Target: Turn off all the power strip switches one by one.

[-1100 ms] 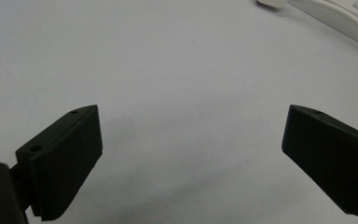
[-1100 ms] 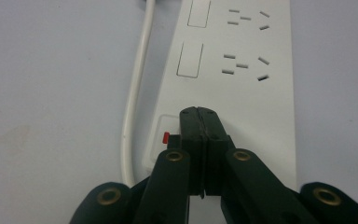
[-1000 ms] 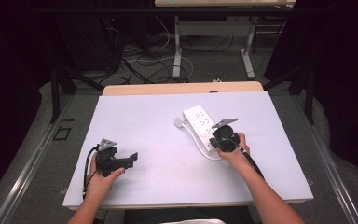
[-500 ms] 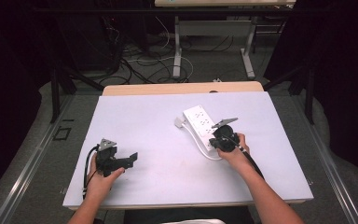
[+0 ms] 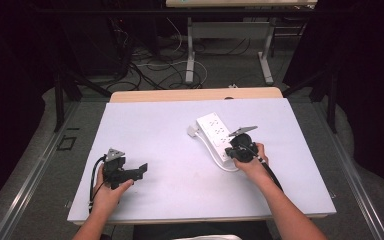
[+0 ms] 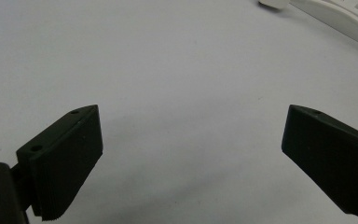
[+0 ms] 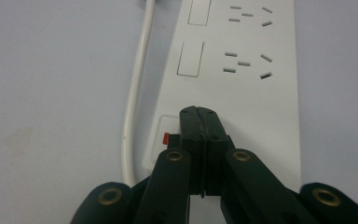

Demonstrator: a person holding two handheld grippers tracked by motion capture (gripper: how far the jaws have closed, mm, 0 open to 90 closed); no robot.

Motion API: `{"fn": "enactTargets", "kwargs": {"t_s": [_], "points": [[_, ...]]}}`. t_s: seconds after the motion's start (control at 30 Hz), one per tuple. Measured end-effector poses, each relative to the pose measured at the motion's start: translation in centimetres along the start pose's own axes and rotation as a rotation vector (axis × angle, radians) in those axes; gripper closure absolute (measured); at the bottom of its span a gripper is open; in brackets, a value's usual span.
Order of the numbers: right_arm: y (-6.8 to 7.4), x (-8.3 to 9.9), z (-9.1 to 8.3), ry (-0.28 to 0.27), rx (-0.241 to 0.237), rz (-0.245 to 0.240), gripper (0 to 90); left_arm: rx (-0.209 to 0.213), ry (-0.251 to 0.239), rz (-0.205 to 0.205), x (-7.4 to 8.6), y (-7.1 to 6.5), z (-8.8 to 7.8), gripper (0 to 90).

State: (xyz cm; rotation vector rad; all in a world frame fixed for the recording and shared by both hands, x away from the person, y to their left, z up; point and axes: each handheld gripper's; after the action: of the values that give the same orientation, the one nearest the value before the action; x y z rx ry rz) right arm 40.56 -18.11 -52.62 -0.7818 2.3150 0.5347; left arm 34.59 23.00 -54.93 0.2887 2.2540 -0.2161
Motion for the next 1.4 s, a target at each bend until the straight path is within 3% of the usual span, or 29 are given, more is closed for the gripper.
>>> {"fn": "enactTargets", "kwargs": {"t_s": [0.57, 1.4], "points": [[-0.3, -1.2, 0.0, -0.004, -0.028, 0.029, 90.0, -0.005, -0.004, 0.007, 0.0, 0.0, -0.1, 4.3], [-0.5, -3.9, 0.4, -0.013, -0.018, 0.03, 90.0, -0.004, -0.031, 0.005, 0.0, 0.1, -0.2, 0.4]]}}
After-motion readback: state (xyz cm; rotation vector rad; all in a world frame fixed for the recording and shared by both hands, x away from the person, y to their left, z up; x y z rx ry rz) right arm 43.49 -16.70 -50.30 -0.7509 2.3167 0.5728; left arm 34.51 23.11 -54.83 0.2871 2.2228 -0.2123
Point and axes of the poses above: each handheld gripper's, and its own axes: z roughly forward along the jaws, x roughly out of its underside, y roughly to its left, and after that the axes turned 10 degrees about -x, right-handed
